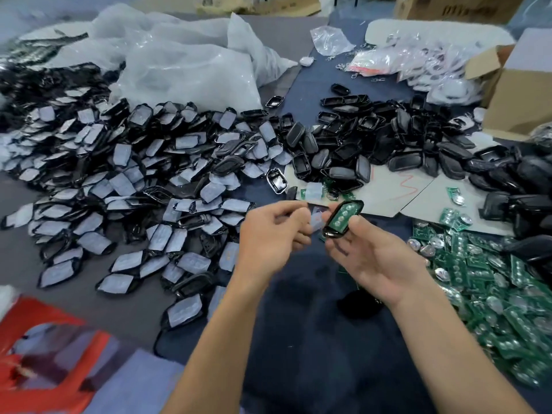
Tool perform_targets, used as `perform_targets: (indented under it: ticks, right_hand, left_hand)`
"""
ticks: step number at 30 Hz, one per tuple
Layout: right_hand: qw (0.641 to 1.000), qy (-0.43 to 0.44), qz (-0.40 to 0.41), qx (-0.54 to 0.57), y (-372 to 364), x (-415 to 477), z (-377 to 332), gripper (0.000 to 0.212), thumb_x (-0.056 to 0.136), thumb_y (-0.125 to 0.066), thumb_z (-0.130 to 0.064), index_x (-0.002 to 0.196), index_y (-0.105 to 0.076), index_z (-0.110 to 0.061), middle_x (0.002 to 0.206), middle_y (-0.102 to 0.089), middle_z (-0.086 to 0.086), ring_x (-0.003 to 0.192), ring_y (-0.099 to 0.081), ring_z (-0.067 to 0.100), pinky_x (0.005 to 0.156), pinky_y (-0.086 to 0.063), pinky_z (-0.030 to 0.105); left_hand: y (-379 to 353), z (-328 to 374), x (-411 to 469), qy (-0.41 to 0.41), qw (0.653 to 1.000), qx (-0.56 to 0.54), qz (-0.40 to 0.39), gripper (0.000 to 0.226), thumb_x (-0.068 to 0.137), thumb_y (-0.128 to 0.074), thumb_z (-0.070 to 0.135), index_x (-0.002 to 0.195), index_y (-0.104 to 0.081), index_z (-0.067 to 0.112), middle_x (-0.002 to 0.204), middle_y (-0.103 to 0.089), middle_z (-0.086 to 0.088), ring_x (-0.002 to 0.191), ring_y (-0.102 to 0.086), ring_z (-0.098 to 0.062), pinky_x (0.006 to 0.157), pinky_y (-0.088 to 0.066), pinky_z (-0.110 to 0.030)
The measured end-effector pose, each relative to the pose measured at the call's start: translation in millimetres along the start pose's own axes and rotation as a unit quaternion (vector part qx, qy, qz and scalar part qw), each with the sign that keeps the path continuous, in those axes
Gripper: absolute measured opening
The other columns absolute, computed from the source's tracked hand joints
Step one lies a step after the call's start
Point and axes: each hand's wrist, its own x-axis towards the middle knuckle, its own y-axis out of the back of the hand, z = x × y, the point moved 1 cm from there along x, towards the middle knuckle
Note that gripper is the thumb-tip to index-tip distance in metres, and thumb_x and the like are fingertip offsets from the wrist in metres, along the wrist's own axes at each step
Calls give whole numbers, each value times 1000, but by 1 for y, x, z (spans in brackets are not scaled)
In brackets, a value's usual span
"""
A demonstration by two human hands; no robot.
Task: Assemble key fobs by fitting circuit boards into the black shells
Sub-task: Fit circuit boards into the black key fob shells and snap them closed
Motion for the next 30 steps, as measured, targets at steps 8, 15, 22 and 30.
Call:
perform_targets:
  ticks: [8,15,22,30]
  right_hand:
    - [999,-21,13,37,6,-6,-1,36,88,-62,-19,118,-77,-8,123,-73,11,105,-73,20,85,-61,34]
    - [998,-22,36,39,4,-5,-3,34,86,-63,-20,114,-79,-9,119,-74,12,100,-72,19,83,-61,32]
    - [999,2,41,25,-7,-9,-9,36,84,-64,-20,115,-79,-8,120,-74,14,104,-74,19,86,-62,30]
    - [999,29,34,5,-16,-23,-18,31,82,-67,-21,107,-82,-10,116,-76,13,104,-74,19,85,-61,30]
  left_hand:
    - [86,0,49,-100,865,474,133,53,86,-60,-7,125,-75,26,132,-67,-7,120,-62,-23,98,-41,-24]
    - [84,7,67,-148,785,600,46,35,93,-59,7,113,-80,27,99,-75,-10,97,-63,-33,88,-46,-40]
    - [56,26,34,-49,987,147,33,22,99,-58,5,106,-66,23,84,-80,1,78,-73,-7,64,-51,-17]
    - [9,18,-5,36,995,-63,-67,17,97,-62,0,97,-72,14,97,-79,-20,86,-61,-28,70,-39,-34]
